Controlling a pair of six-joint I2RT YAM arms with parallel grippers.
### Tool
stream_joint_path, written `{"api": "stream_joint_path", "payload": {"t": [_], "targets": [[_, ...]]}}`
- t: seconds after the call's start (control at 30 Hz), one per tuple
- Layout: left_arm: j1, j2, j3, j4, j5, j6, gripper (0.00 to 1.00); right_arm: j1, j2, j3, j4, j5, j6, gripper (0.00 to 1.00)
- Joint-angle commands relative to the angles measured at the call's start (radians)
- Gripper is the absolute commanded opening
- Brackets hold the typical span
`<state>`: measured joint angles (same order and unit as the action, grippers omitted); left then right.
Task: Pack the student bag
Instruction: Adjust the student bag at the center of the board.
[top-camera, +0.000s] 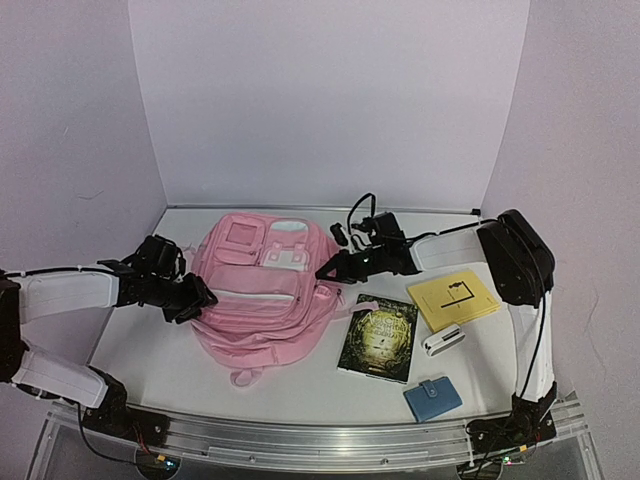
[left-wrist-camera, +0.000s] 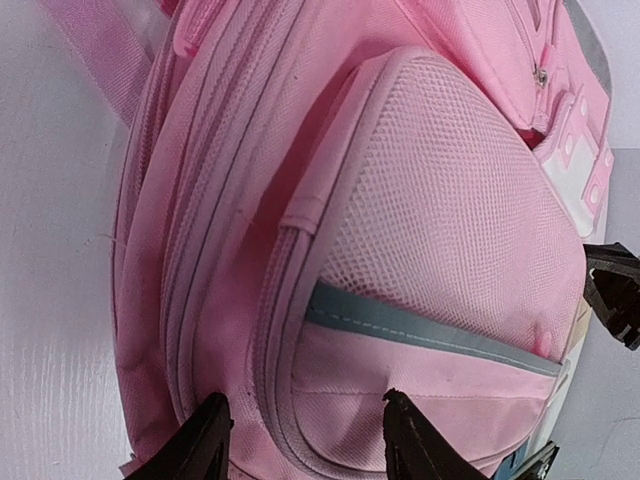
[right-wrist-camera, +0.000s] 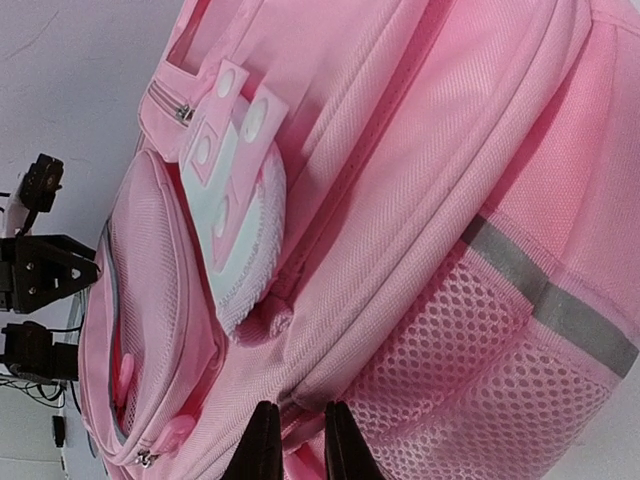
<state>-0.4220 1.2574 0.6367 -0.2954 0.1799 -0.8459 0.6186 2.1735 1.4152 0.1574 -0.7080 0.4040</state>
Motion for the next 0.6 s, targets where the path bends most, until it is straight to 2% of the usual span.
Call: {"api": "stream_joint_path", "payload": {"t": [0.0,0.3,0.57], "targets": [[0.023,0.040,-0.018,0.080,-0.017,0.013,0.50,0.009,-0.024,-0.058,0.069,-0.087,0.024,0.13],[0.046,0.183,0.105,0.162,0.039,0.106,0.43,0.051,-0.131,-0.216,0.163,-0.100,0.093,0.10],[0.049,0.323,0.262,0.218,0.151,0.210,0.36,0.168,-0.136,-0.223,0.173,-0.040,0.125,0.09]]}}
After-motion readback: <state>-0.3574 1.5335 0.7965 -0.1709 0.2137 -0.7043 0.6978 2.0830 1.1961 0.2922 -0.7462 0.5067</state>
